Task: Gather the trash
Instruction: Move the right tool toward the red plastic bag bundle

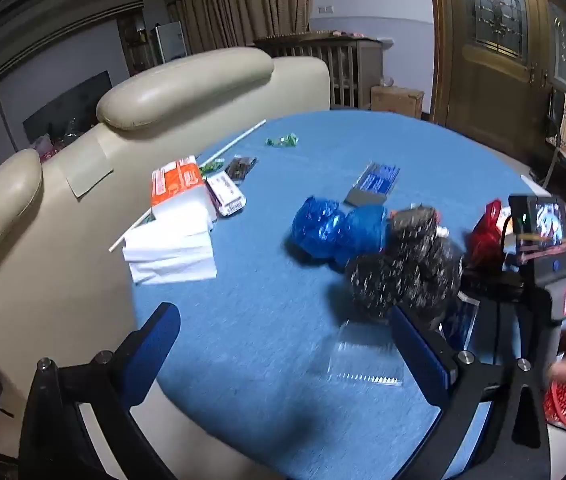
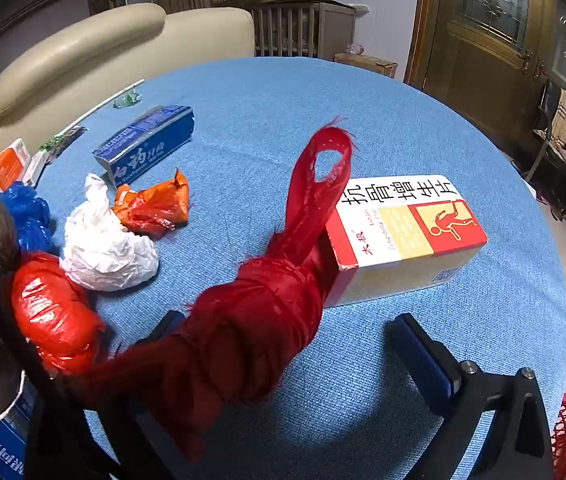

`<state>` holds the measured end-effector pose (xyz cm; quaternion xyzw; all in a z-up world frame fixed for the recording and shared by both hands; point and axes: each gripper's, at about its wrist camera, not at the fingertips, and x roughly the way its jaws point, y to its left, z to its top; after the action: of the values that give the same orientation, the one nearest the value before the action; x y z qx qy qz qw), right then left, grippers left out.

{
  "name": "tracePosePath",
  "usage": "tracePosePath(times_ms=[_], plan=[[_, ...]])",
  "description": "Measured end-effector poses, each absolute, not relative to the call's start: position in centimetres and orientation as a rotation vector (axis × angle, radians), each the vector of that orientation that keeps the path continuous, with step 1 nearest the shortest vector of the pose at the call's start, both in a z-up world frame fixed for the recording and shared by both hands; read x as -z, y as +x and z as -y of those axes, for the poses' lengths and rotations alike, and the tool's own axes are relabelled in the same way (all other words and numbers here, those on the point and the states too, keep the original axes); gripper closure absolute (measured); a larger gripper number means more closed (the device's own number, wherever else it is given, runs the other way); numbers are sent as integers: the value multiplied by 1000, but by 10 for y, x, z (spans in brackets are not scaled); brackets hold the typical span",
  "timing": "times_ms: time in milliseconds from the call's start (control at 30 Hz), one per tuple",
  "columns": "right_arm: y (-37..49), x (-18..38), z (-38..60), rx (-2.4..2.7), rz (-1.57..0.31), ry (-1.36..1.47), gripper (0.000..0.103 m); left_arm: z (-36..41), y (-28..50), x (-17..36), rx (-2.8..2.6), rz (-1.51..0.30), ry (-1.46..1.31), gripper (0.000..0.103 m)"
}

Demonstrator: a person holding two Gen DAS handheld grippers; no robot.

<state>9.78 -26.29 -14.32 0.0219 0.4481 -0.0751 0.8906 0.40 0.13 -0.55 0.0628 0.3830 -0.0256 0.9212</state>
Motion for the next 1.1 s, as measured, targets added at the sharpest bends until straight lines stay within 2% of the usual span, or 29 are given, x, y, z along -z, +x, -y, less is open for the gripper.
tracePosePath(times_ms=[233,433,533,800,867,1100], plan=[[97,143,262,172,-938,56,0,-11,-23,9,68,-819,97,0],[81,137,268,144,-1075,47,0,-16,-28,7,61,-822,107,0],[46,116,276,178,-971,-8,0,-22,-28,12,53,-829,107,0],[-63,14,262,96,-601,-6,0,-12,-30,10,77,-793,131,0],[-67,6,256,89,-595,11,0,-7,-29,8,86,-786,146,0],[-57,16,259,3,-747,130,0,11,-25,1,66,-784,204,0]])
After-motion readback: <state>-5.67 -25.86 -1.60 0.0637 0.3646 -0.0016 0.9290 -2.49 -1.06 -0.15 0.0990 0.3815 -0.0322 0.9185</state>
